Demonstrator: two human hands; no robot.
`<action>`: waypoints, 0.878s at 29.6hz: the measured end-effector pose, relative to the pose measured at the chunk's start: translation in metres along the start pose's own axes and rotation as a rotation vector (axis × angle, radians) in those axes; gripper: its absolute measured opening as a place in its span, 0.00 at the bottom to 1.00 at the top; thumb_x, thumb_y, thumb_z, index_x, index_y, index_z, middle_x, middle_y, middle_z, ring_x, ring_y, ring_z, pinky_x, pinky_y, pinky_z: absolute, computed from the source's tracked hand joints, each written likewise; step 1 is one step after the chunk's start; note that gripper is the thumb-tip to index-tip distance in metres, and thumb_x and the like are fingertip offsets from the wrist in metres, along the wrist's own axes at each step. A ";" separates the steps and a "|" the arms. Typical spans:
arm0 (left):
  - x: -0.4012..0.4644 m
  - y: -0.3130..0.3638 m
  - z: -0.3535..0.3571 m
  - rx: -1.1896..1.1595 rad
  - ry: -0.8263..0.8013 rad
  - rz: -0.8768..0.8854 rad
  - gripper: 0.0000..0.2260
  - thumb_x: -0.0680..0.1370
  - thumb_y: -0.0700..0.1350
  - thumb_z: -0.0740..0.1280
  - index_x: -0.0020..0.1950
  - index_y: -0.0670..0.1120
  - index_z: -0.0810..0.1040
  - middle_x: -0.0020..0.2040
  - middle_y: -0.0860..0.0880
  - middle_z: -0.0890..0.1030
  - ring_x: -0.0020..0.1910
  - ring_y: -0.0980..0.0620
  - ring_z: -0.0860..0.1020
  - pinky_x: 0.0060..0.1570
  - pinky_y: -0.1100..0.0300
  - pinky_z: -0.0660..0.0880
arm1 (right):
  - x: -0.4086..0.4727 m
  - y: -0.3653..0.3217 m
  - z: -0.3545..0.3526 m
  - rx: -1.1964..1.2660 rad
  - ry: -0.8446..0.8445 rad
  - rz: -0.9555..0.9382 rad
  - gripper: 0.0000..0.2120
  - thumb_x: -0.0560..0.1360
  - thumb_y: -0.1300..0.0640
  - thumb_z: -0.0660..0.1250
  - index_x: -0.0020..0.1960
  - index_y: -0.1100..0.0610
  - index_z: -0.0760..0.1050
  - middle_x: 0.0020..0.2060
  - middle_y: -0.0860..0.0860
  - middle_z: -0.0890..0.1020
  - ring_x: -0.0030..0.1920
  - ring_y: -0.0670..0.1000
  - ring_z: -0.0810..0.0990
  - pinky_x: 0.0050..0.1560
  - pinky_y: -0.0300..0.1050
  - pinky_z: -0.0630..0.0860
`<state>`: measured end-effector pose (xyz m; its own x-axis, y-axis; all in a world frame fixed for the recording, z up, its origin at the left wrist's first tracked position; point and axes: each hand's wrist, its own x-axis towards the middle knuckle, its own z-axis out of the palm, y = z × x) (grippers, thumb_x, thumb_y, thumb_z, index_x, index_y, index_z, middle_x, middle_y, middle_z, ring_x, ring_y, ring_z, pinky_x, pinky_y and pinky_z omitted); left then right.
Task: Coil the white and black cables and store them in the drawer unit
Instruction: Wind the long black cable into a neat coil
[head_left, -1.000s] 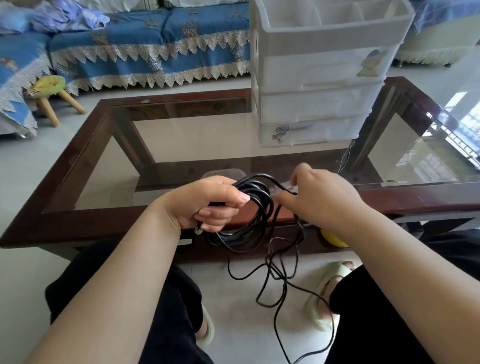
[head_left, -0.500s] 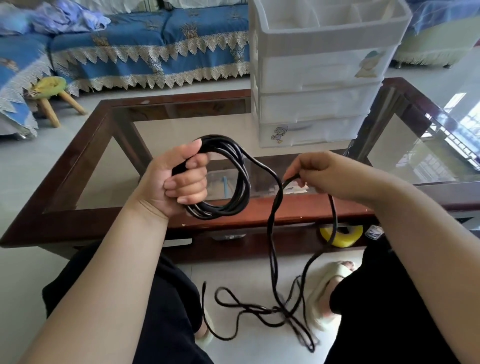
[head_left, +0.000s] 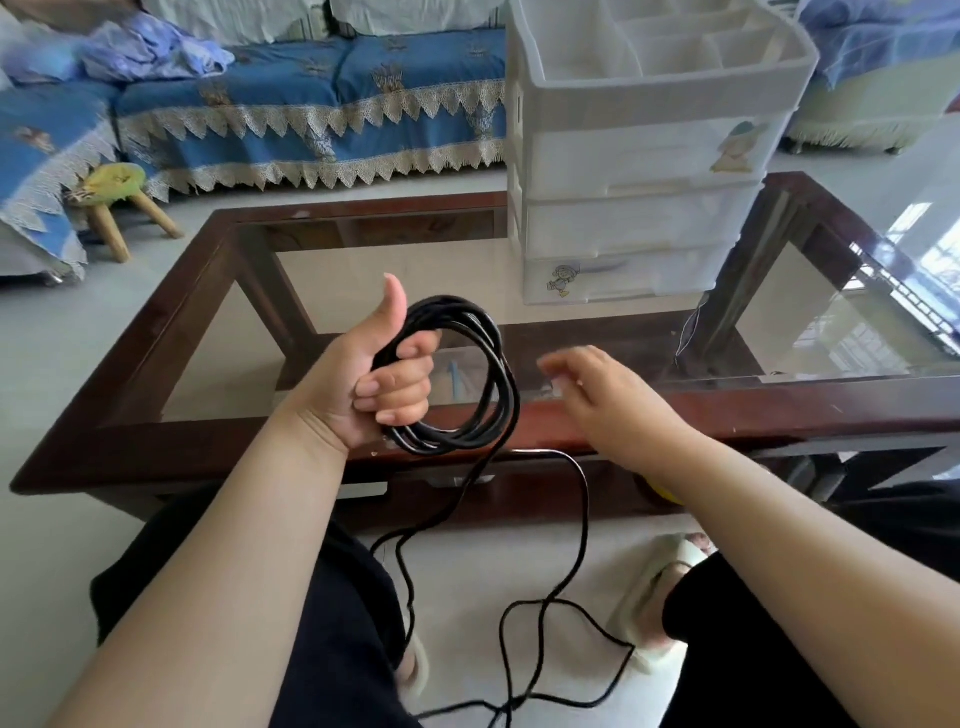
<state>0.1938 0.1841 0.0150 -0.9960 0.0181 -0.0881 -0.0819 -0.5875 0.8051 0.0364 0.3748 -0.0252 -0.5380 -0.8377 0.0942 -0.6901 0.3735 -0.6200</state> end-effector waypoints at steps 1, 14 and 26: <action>0.001 -0.002 0.002 0.005 0.023 -0.008 0.23 0.73 0.65 0.61 0.31 0.46 0.70 0.16 0.55 0.67 0.13 0.61 0.63 0.16 0.67 0.61 | 0.002 -0.007 0.001 0.292 0.004 0.037 0.13 0.80 0.52 0.57 0.62 0.51 0.73 0.57 0.48 0.79 0.59 0.48 0.76 0.64 0.48 0.70; -0.016 0.022 -0.002 -0.033 0.382 0.160 0.27 0.75 0.68 0.51 0.30 0.48 0.67 0.14 0.55 0.62 0.12 0.57 0.55 0.14 0.69 0.57 | -0.004 -0.034 -0.019 0.521 -0.587 -0.014 0.21 0.80 0.47 0.58 0.46 0.67 0.73 0.30 0.49 0.76 0.39 0.45 0.77 0.59 0.45 0.72; -0.003 0.012 -0.006 -0.348 0.615 0.328 0.19 0.80 0.51 0.56 0.30 0.48 0.67 0.16 0.55 0.60 0.15 0.55 0.57 0.18 0.68 0.56 | 0.014 -0.018 -0.020 0.042 -0.193 0.052 0.06 0.79 0.55 0.62 0.44 0.52 0.75 0.33 0.44 0.84 0.28 0.37 0.77 0.29 0.27 0.67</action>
<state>0.1957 0.1722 0.0214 -0.7591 -0.5930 -0.2684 0.3312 -0.7068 0.6251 0.0316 0.3649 0.0031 -0.4665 -0.8802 -0.0875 -0.6411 0.4046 -0.6522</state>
